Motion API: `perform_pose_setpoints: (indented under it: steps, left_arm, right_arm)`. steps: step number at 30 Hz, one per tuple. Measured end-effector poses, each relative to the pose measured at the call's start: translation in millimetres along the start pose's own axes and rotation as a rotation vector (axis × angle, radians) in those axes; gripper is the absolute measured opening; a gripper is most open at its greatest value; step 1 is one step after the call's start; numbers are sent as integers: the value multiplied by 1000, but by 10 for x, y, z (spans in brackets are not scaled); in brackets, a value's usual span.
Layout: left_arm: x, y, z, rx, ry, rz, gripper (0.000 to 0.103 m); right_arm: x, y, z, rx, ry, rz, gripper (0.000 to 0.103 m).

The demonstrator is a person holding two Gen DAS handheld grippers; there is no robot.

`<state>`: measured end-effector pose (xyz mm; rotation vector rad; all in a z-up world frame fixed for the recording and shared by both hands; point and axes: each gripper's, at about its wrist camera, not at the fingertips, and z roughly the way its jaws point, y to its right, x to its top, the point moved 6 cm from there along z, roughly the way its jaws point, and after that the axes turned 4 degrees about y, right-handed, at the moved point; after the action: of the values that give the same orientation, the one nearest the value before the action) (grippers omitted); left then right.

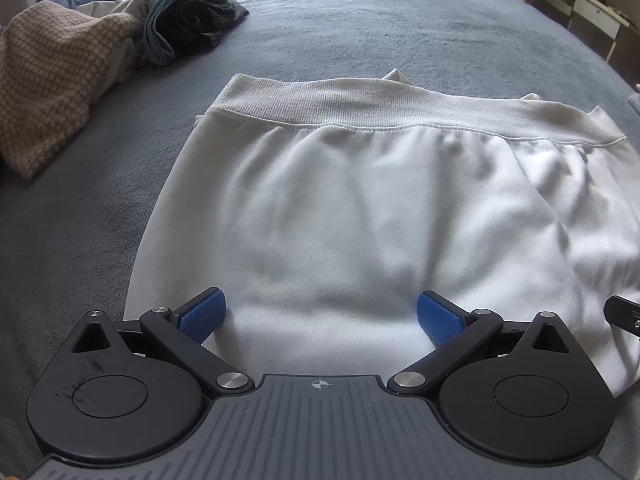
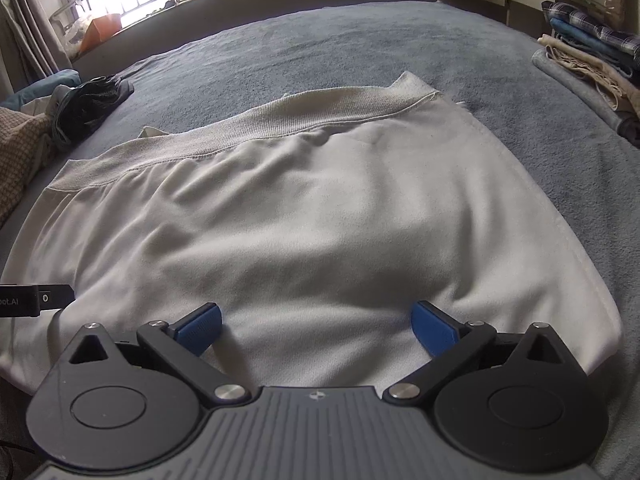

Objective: Fold clothes

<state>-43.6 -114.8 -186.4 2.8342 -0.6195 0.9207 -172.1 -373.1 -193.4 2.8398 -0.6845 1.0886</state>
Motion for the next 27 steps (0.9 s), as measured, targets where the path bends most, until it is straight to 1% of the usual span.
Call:
perform_pose_setpoints:
  steps: [5, 10, 15, 18, 21, 22, 25, 27]
  left_arm:
    - [2, 2, 2, 3, 4, -5, 103]
    - [-9, -6, 0, -3, 15, -13, 103]
    - [-7, -17, -14, -12, 41, -4, 103]
    - [0, -35, -60, -3, 68, 9, 103]
    - [36, -91, -169, -2, 124, 19, 103]
    - [52, -113, -218, -10, 151, 22, 103]
    - [125, -173, -388, -38, 271, 24, 103]
    - [216, -172, -469, -67, 344, 30, 103]
  right_arm:
    - [-10, -6, 11, -7, 1, -2, 103]
    - [-9, 32, -2, 11, 28, 35, 103]
    - [-28, 47, -20, 32, 45, 23, 103]
    - [-28, 64, -36, 58, 38, 3, 103]
    - [15, 82, -77, 55, 18, 12, 103]
    - [45, 85, -127, 51, 29, 16, 103]
    - [181, 59, -340, 44, 114, -20, 102]
    - [282, 19, -460, 50, 152, -45, 101]
